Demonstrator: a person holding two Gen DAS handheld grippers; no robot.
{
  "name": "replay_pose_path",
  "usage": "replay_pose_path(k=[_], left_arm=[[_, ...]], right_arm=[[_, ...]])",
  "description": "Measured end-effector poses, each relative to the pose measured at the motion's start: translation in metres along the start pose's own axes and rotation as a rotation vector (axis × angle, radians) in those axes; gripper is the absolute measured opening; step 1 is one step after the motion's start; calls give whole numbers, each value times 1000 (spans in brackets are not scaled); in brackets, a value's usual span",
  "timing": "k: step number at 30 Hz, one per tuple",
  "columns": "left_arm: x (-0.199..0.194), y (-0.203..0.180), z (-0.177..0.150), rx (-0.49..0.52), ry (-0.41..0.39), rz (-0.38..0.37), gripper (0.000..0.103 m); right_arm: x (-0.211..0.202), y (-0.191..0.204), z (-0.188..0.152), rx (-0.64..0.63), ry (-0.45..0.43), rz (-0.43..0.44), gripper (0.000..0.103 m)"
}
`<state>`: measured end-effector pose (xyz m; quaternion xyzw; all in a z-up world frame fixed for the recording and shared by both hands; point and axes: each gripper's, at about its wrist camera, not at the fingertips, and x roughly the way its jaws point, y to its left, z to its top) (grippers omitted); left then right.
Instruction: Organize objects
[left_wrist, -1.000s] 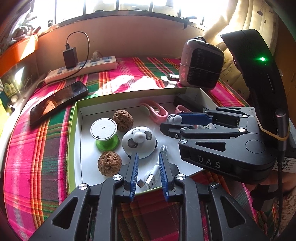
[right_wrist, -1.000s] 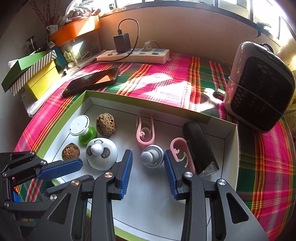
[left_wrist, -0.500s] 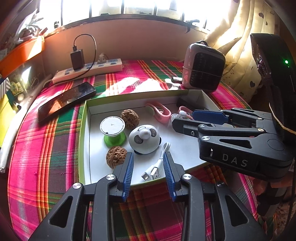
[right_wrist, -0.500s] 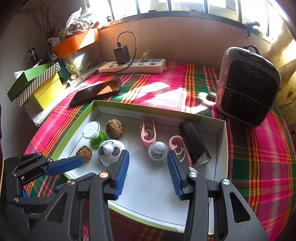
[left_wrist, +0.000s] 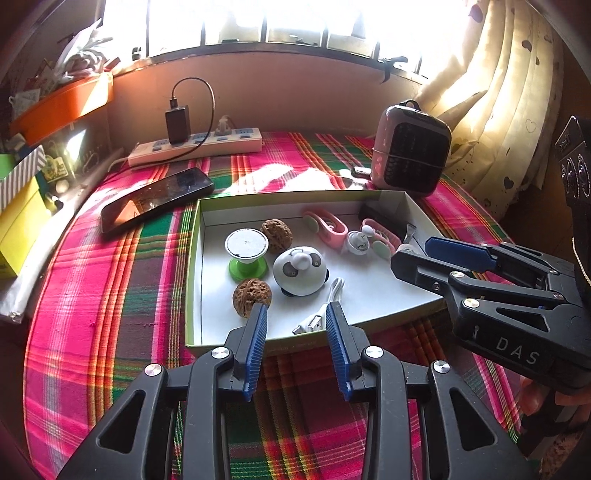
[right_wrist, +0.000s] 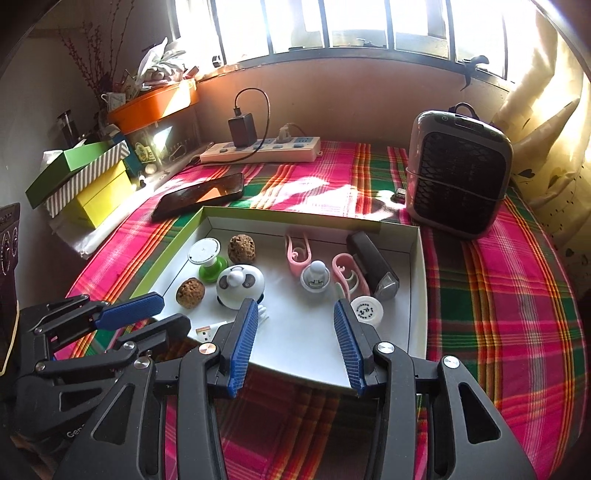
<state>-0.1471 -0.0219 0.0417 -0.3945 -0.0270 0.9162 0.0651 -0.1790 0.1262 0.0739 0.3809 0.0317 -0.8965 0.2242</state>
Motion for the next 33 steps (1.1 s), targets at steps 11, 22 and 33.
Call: replay_pose_path(k=[11,22,33], left_arm=[[-21,4,-24,3,-5,75,31],[-15,10,-52,-32,50,113,31],[-8,6,-64,-32,69,146,33]], right_arm=[[-25,6,-29,-6,2,-69,49],[-15,2,-62,30,83,-114,51],[-12,-4,-76,43,121,-151,52]])
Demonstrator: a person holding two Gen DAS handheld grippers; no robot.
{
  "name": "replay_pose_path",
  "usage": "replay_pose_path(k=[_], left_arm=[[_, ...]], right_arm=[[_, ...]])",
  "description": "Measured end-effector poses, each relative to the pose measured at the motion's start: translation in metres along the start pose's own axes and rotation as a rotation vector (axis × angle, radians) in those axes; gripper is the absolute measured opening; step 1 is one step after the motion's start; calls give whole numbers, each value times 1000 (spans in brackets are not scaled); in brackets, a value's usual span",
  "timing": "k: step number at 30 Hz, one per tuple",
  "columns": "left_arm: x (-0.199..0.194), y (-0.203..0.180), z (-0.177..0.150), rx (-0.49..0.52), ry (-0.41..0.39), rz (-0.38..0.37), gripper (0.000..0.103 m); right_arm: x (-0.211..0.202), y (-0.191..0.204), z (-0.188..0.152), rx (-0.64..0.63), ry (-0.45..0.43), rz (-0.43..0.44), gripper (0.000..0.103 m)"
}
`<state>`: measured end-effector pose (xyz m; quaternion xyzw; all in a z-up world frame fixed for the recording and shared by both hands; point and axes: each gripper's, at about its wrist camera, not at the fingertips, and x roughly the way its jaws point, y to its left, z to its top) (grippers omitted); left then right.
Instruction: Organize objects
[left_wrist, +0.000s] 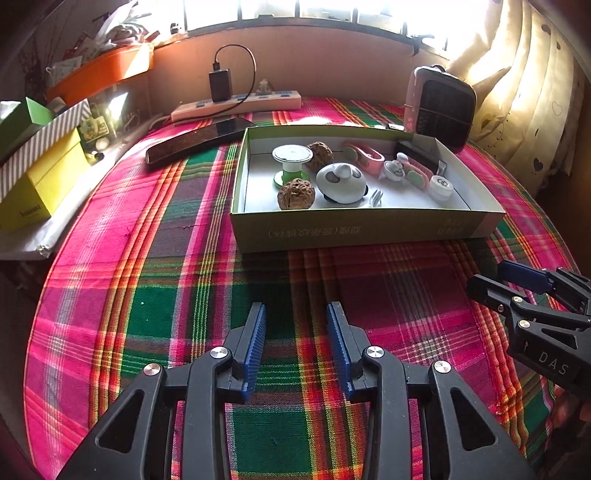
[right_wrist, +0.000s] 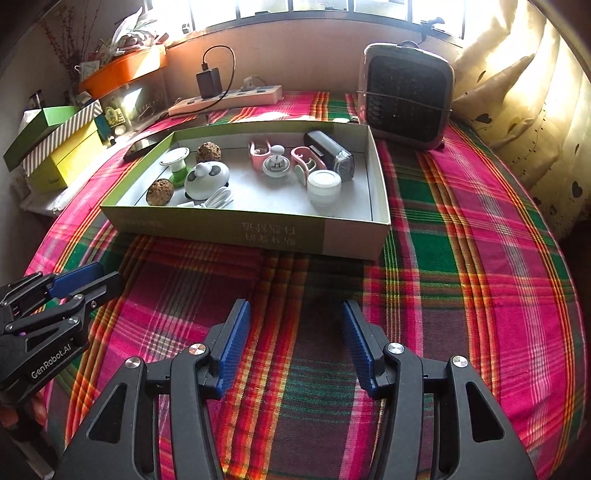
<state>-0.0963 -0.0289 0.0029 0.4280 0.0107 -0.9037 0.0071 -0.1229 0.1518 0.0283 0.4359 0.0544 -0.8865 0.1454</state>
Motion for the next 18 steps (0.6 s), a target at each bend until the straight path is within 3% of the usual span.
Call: replay_pose_path(k=[2,6,18], left_arm=[[0,-3,-1,7,-5,10,37],[0,-5,-1,-5,-6,12,39],[0,-5,0,-13,-6,34,41]], right_arm=[[-1,0,-2,-6,0,-9,53],[-1,0,-5,-14,2,-26,66],[-2,-3,-5,-4,3,-39,73]])
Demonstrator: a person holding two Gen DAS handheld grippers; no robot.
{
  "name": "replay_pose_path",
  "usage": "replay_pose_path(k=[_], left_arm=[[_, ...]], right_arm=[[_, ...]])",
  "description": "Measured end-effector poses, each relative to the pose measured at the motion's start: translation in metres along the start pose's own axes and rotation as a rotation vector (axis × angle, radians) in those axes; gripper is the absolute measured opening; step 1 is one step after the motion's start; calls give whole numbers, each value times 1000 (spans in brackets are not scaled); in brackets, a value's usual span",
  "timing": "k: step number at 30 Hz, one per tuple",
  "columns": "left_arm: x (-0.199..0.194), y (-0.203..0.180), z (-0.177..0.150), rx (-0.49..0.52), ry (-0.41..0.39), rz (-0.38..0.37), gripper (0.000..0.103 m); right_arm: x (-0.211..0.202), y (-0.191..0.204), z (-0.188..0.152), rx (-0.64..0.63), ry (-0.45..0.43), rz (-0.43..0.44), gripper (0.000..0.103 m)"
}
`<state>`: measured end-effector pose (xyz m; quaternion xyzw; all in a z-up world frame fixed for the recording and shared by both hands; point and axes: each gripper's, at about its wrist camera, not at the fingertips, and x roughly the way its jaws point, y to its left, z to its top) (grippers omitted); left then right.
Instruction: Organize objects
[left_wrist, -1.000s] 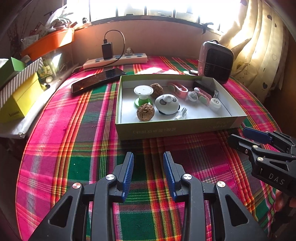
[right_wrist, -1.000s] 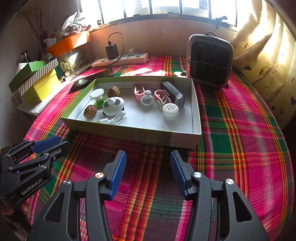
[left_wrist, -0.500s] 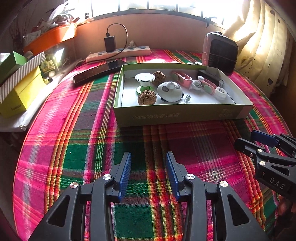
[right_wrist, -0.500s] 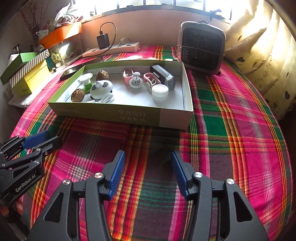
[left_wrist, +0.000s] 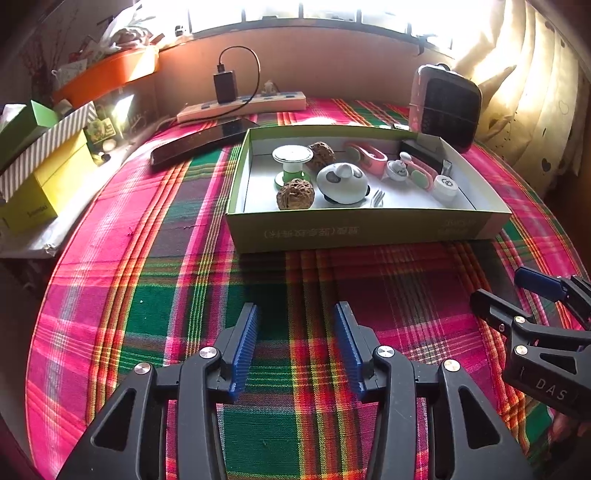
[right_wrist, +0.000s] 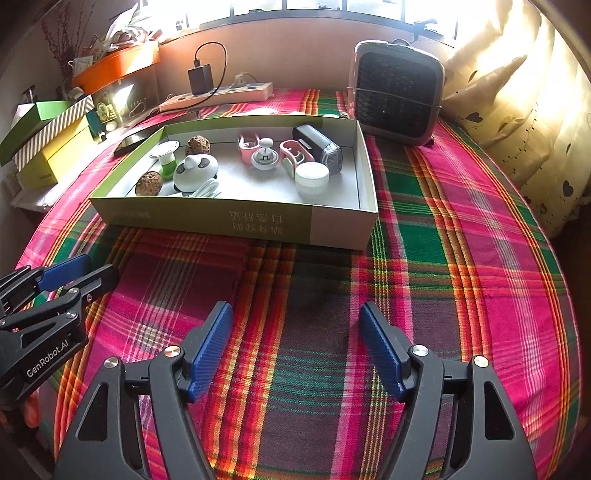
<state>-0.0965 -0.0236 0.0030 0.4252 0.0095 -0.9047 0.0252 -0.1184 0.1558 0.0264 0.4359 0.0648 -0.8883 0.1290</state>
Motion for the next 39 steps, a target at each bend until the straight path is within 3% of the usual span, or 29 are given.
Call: replay_pose_path(k=[39], left_arm=[[1,0,0,0,0,3,44]], right_arm=[[3,4,2,-4,10,0,81]])
